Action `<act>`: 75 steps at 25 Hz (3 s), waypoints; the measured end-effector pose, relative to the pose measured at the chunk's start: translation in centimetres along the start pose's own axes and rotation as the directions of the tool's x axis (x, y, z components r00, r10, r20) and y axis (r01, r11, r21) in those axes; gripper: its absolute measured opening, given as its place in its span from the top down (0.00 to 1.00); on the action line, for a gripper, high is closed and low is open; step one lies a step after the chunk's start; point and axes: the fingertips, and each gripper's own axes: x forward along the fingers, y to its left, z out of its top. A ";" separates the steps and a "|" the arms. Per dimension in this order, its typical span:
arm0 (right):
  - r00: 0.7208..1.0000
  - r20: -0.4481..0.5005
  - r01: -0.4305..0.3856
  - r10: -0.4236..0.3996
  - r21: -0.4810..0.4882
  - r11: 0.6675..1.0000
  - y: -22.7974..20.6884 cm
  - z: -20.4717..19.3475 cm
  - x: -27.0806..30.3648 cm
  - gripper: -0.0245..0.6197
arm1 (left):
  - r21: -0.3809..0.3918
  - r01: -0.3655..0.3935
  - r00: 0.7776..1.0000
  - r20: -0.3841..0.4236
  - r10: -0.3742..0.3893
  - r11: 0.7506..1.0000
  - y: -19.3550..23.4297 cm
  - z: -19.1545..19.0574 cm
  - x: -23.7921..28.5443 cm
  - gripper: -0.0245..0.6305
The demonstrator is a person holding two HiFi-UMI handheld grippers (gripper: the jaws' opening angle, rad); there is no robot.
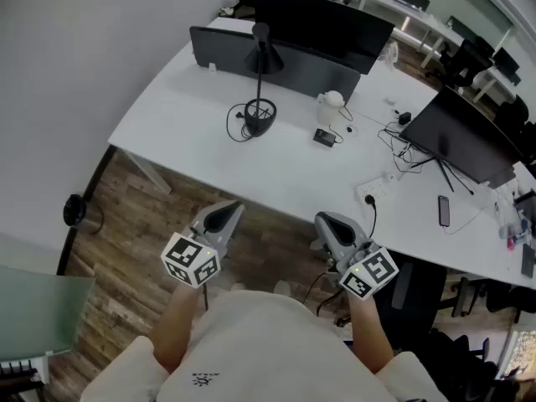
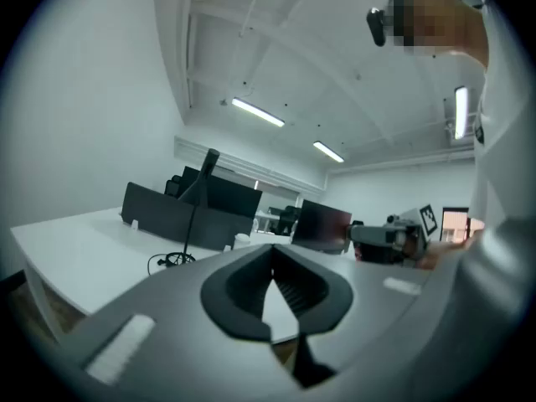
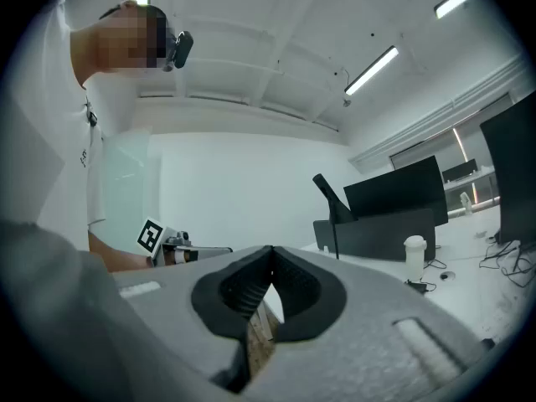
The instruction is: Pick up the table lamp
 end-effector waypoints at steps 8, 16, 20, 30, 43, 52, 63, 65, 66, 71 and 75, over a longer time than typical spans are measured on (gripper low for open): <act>1.000 0.007 0.024 -0.024 -0.019 1.000 1.2 0.5 0.9 0.96 | 0.006 0.005 1.000 0.017 -0.005 1.000 1.1 0.5 -1.3 0.97; 1.000 0.020 0.015 -0.015 0.005 1.000 3.0 0.8 1.8 0.96 | 0.042 0.017 1.000 0.015 -0.018 0.999 1.6 0.8 -2.9 0.97; 1.000 0.024 0.020 -0.021 0.033 0.999 3.8 0.6 2.2 0.96 | 0.028 0.027 1.000 0.016 -0.027 0.999 2.0 0.7 -4.1 0.97; 0.998 0.042 0.052 -0.053 0.033 0.998 6.0 0.0 3.5 0.96 | 0.006 0.041 0.999 0.029 -0.041 0.999 4.1 0.2 -7.0 0.97; 0.997 0.018 0.075 -0.075 -0.006 0.997 8.5 -0.3 5.6 0.96 | -0.007 0.039 0.999 0.026 -0.039 0.999 6.0 -0.6 -10.5 0.97; 0.997 0.025 0.077 -0.077 0.000 0.997 8.5 -0.2 6.6 0.96 | -0.011 0.023 0.999 0.028 -0.023 1.000 7.0 -0.9 -11.5 0.97; 0.999 0.026 0.046 -0.047 0.034 0.998 5.1 -0.5 9.9 0.96 | -0.018 -0.004 1.000 0.009 0.004 1.000 9.4 -0.8 -9.0 0.97; 0.999 0.013 0.044 -0.044 0.021 0.999 4.1 -0.6 10.7 0.96 | -0.017 -0.005 1.000 0.003 0.005 1.000 10.1 -0.8 -8.0 0.97; 0.999 0.008 0.043 -0.043 0.014 0.999 3.7 -0.7 11.1 0.96 | -0.017 -0.004 1.000 0.000 0.004 1.000 10.3 -0.7 -7.4 0.97; 0.999 -0.002 0.033 -0.033 0.007 0.999 1.3 -0.5 12.6 0.96 | -0.023 -0.003 1.000 0.000 0.003 1.000 11.5 -0.2 -4.9 0.97; 1.000 0.001 0.028 -0.028 0.027 0.999 -1.2 -0.1 13.6 0.96 | -0.025 -0.003 1.000 -0.003 0.003 1.000 12.4 0.2 -2.6 0.97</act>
